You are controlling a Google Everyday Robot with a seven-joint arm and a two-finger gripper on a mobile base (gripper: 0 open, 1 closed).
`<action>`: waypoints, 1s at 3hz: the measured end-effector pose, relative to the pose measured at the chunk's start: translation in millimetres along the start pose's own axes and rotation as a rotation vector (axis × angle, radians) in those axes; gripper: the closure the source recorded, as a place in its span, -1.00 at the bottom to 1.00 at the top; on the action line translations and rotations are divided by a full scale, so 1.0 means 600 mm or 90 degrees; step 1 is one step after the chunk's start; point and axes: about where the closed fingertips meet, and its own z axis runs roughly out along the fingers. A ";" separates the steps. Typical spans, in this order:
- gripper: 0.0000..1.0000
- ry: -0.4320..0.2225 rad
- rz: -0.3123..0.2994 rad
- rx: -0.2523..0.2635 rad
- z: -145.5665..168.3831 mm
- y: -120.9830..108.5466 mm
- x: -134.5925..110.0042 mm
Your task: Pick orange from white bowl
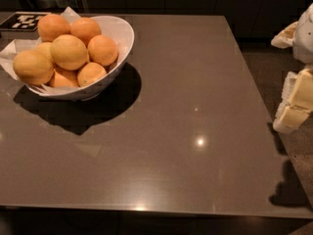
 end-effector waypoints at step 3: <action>-1.00 0.074 -0.049 -0.007 0.012 -0.019 -0.063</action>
Offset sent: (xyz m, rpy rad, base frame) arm 0.0100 0.0220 -0.0045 -0.1684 0.0481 0.0051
